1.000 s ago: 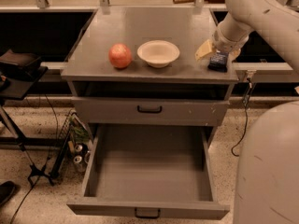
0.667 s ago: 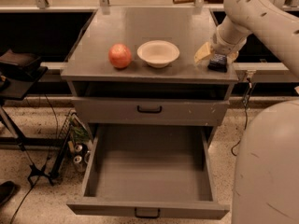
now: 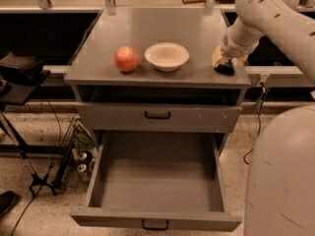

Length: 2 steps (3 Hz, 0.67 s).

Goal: Place rxbar blueberry into middle drawer

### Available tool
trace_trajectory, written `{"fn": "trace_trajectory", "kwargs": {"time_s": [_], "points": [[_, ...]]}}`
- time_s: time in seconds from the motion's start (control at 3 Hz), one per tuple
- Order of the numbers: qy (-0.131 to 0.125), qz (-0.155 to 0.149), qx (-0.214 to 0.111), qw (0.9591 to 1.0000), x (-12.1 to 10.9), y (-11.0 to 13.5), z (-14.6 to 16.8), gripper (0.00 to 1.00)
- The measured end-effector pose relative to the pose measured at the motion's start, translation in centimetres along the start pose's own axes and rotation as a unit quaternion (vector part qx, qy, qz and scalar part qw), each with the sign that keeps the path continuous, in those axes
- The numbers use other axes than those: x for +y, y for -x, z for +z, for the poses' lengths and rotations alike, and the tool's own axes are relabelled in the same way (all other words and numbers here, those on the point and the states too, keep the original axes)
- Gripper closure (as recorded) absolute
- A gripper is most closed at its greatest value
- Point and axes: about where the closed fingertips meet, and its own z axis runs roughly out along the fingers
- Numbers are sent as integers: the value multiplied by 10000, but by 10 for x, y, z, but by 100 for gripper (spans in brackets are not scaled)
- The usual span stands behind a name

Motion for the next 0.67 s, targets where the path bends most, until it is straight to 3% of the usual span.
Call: {"fn": "trace_trajectory", "kwargs": {"time_s": [0.33,0.67], "points": [[40,-109,-101,9999,6,2,-8,93],[169,-261,-208,9993,15,1,-24,100]]}}
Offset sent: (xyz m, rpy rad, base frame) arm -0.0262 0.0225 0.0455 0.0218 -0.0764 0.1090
